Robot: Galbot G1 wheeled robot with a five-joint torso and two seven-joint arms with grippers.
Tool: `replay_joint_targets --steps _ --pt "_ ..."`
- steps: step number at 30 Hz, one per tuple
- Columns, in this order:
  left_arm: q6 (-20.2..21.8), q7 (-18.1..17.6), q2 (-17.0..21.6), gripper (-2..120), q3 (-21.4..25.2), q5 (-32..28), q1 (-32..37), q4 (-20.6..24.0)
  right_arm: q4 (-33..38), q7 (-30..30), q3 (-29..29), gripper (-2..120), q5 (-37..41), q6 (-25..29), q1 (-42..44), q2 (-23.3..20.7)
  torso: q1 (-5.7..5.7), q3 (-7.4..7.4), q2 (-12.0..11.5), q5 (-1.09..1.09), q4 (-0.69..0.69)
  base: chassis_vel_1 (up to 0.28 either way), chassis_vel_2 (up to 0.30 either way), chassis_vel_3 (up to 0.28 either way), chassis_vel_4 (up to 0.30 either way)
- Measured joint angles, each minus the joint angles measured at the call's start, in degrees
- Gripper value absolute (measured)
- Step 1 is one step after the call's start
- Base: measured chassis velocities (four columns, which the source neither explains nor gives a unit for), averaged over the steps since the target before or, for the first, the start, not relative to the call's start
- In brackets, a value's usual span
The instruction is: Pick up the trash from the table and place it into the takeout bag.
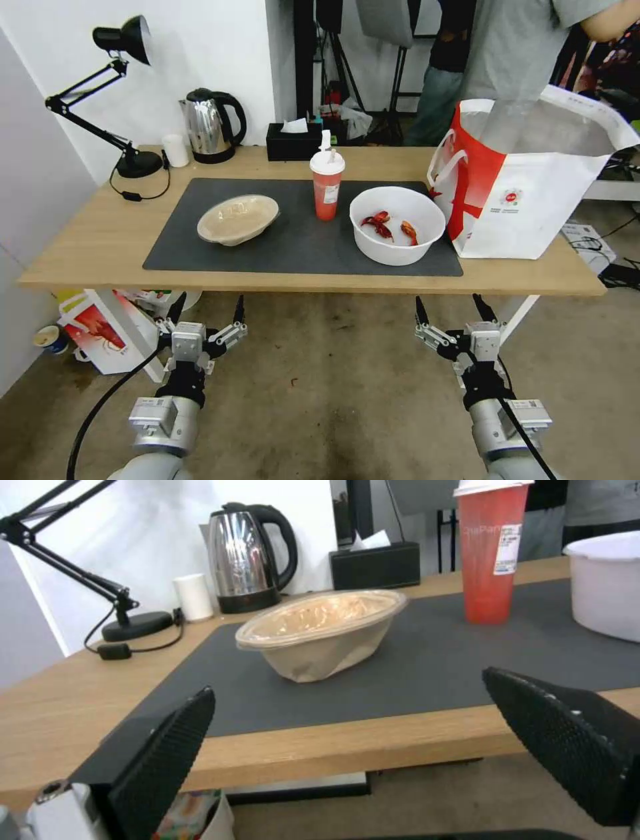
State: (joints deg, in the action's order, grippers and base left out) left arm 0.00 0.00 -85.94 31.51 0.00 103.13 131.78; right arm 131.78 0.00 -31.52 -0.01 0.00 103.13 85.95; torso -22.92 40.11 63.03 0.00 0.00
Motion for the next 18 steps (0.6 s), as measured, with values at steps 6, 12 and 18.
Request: replay_joint_targets --steps 6,12,18 --pt "0.0 0.0 0.0 100 0.0 0.0 0.0 0.0 0.0 0.0 0.0 100 0.0 0.0 0.0 0.0 0.0 0.0 0.0 0.0 0.0 0.0 0.0 0.0 0.0" --pt "0.0 0.0 0.0 100 0.0 0.0 0.0 0.0 0.0 0.0 0.0 100 0.0 0.0 0.0 0.0 0.0 0.0 0.0 0.0 0.0 0.0 0.0 0.0 0.0" --pt "0.0 0.0 0.0 100 0.0 0.0 0.0 0.0 0.1 0.1 0.1 100 0.0 0.0 -0.3 -0.2 0.01 0.0 0.0 0.0 0.0 0.0 0.0 0.0 0.0"
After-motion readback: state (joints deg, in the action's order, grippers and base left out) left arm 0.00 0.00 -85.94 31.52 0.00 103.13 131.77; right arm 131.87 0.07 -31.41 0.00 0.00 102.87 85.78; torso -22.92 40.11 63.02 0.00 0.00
